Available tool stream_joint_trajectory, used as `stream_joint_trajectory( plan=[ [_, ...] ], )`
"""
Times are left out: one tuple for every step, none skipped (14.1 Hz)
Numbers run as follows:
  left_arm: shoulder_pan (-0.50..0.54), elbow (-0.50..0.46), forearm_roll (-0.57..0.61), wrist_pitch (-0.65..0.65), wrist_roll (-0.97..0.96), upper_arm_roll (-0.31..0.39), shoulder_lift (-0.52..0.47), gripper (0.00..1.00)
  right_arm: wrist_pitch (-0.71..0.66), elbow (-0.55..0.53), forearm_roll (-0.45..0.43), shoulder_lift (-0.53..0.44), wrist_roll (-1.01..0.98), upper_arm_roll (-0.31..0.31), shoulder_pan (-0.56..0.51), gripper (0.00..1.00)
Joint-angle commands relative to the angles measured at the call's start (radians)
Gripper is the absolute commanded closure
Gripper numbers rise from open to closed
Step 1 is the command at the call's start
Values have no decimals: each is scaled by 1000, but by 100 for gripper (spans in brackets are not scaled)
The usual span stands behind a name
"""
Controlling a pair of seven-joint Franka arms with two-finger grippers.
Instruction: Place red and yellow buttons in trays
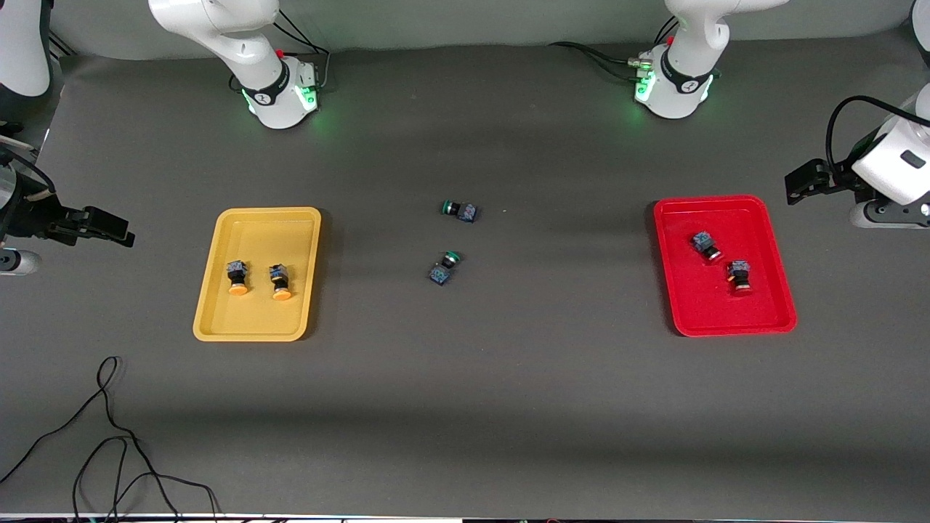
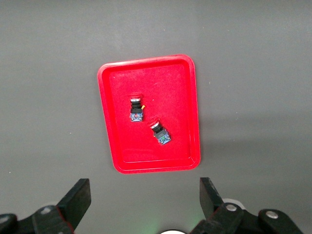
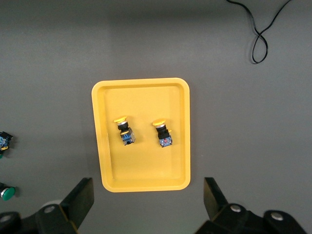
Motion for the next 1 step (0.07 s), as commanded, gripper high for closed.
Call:
stream_joint_trajectory(
  plan=[
    [0, 20, 1, -17, 16, 1, 0, 1, -13, 1, -21, -16, -2, -3, 5, 0]
  ],
)
